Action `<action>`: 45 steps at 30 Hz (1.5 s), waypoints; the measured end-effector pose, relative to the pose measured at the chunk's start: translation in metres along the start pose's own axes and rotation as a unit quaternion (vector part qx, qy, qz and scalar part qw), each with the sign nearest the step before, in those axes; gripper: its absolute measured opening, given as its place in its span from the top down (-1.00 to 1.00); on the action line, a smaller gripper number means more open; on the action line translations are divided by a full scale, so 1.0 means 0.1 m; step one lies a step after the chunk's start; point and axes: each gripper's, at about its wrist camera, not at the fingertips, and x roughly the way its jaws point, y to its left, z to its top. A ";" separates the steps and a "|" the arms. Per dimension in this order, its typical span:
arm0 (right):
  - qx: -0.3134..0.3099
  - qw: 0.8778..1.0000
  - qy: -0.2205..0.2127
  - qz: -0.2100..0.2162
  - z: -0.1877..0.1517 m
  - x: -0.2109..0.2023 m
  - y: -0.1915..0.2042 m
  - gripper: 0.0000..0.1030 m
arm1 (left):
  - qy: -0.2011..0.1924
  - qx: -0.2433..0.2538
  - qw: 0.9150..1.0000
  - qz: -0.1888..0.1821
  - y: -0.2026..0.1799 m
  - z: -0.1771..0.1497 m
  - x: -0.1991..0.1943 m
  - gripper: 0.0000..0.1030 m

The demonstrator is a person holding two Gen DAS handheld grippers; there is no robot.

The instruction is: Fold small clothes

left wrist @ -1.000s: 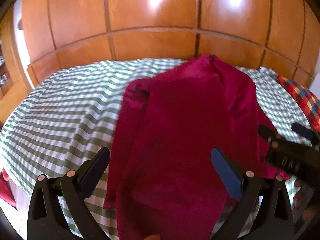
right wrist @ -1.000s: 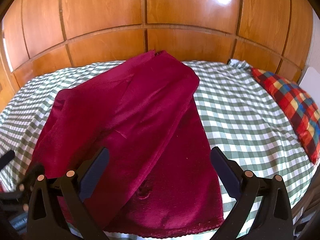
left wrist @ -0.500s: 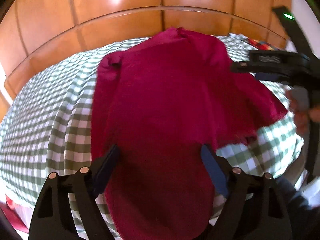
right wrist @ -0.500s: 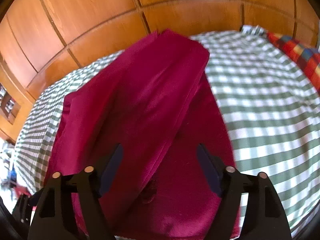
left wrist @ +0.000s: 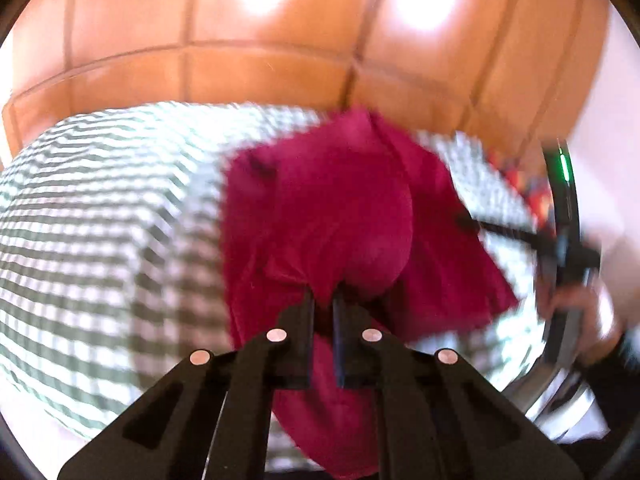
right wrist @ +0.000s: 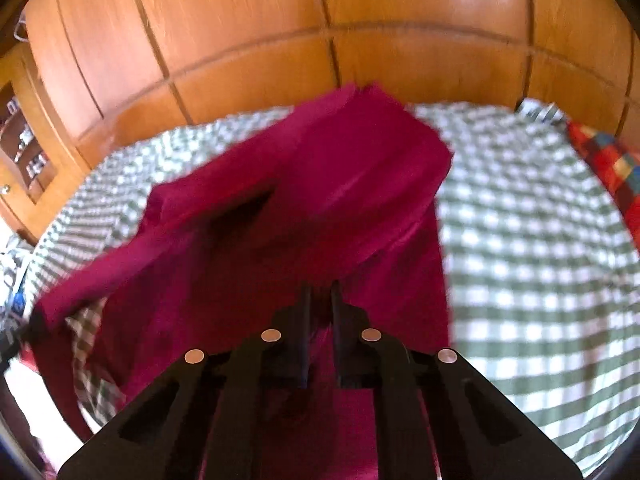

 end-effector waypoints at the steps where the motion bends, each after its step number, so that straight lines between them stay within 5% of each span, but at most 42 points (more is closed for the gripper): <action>1: 0.008 1.000 -0.012 -0.005 0.08 -0.08 -0.09 0.85 | -0.017 -0.020 1.000 0.001 0.15 0.14 -0.09 0.88; 6: 0.025 0.996 -0.055 -0.065 0.45 -0.29 -0.54 0.84 | -0.071 -0.080 0.994 0.036 0.74 0.73 -0.24 0.89; 9: 0.039 0.991 -0.064 -0.115 0.70 -0.27 -0.94 0.84 | -0.087 -0.095 0.988 0.089 1.10 1.14 -0.14 0.88; 15: 0.085 0.975 -0.035 -0.201 1.13 0.10 -1.76 0.84 | -0.075 -0.140 0.971 0.181 1.78 1.83 0.34 0.89; 19: 0.119 0.968 -0.009 -0.219 1.35 0.43 -2.10 0.84 | -0.025 -0.206 0.955 0.213 2.22 2.19 0.80 0.87; 22: 0.114 0.960 -0.010 -0.256 1.44 0.50 -2.16 0.42 | -0.009 -0.212 0.940 0.266 2.26 2.26 0.98 0.39; 23: 0.108 0.956 -0.024 -0.271 1.45 0.44 -2.15 -0.12 | -0.015 -0.207 0.940 0.270 2.23 2.26 0.98 -0.08; 24: 0.106 0.954 -0.039 -0.278 1.45 0.38 -2.15 -0.39 | -0.027 -0.199 0.939 0.281 2.19 2.23 0.94 -0.37; 25: 0.103 0.951 -0.058 -0.286 1.43 0.28 -2.14 -0.63 | -0.036 -0.192 0.937 0.289 2.17 2.19 0.92 -0.40; 28: 0.091 0.966 -0.062 -0.233 1.22 -0.02 -1.98 -0.64 | -0.026 -0.163 0.954 0.251 2.01 1.94 0.87 -0.36; 33: 0.072 0.995 0.038 -0.063 0.45 -0.11 -1.48 -0.64 | 0.040 -0.103 0.987 0.117 1.48 1.08 0.89 -0.10; 38: 0.078 0.984 0.153 0.049 -0.41 0.05 -0.95 -0.39 | 0.112 -0.123 0.986 0.007 1.02 0.30 0.89 -0.02; 40: 0.074 0.983 0.156 0.059 -0.57 0.05 -0.81 -0.30 | 0.122 -0.124 0.985 -0.005 0.88 0.11 0.86 0.01; 43: 0.049 0.986 0.153 0.050 -0.63 0.05 -0.62 0.14 | 0.112 -0.114 0.987 -0.009 0.71 -0.05 0.80 0.03; 45: 0.034 0.985 0.158 0.062 -0.62 0.07 -0.56 0.75 | 0.109 -0.123 0.986 -0.008 0.67 -0.07 0.81 0.24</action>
